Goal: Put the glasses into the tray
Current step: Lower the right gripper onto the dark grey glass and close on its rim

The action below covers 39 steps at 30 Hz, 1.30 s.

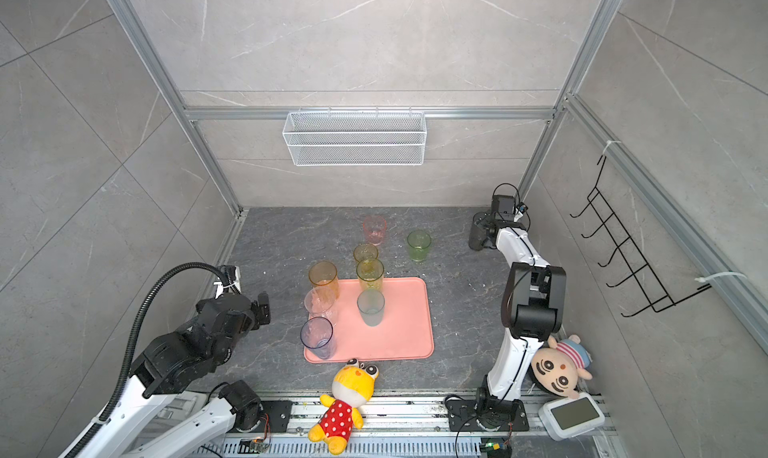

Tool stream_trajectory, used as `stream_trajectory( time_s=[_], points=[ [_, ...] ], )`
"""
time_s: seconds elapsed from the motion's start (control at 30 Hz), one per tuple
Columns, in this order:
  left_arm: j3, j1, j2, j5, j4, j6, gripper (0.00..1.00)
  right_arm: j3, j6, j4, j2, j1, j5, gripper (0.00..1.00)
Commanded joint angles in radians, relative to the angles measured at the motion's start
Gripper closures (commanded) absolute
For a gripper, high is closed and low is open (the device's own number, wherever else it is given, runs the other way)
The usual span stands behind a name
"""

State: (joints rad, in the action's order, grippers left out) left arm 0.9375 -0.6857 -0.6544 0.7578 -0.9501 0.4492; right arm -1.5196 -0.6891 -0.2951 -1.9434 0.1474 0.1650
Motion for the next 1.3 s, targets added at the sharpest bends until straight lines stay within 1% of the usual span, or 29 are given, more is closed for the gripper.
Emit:
stream_trajectory(
  time_s=[0.0, 0.37, 0.73, 1.0, 1.17, 1.27],
  points=[
    [-0.003, -0.005, -0.006, 0.029, -0.002, 0.023, 0.03, -0.023, -0.010, -0.018, -0.017, 0.003, -0.015, 0.16],
    [-0.003, -0.005, -0.004, 0.028, -0.002, 0.025, 0.03, -0.012, -0.003, -0.012, -0.019, 0.004, -0.024, 0.22],
    [-0.003, -0.005, -0.002, 0.026, -0.003, 0.026, 0.03, 0.010, 0.000, -0.005, 0.005, 0.003, -0.034, 0.31],
    [-0.003, -0.005, -0.001, 0.023, -0.002, 0.026, 0.03, 0.030, 0.000, 0.007, 0.018, 0.004, -0.063, 0.41],
    [-0.003, -0.005, 0.000, 0.022, -0.002, 0.027, 0.03, 0.048, -0.001, 0.013, 0.027, 0.003, -0.065, 0.46],
    [-0.003, -0.005, 0.001, 0.020, 0.000, 0.027, 0.03, 0.057, 0.003, 0.013, 0.036, 0.004, -0.070, 0.51]
  ],
)
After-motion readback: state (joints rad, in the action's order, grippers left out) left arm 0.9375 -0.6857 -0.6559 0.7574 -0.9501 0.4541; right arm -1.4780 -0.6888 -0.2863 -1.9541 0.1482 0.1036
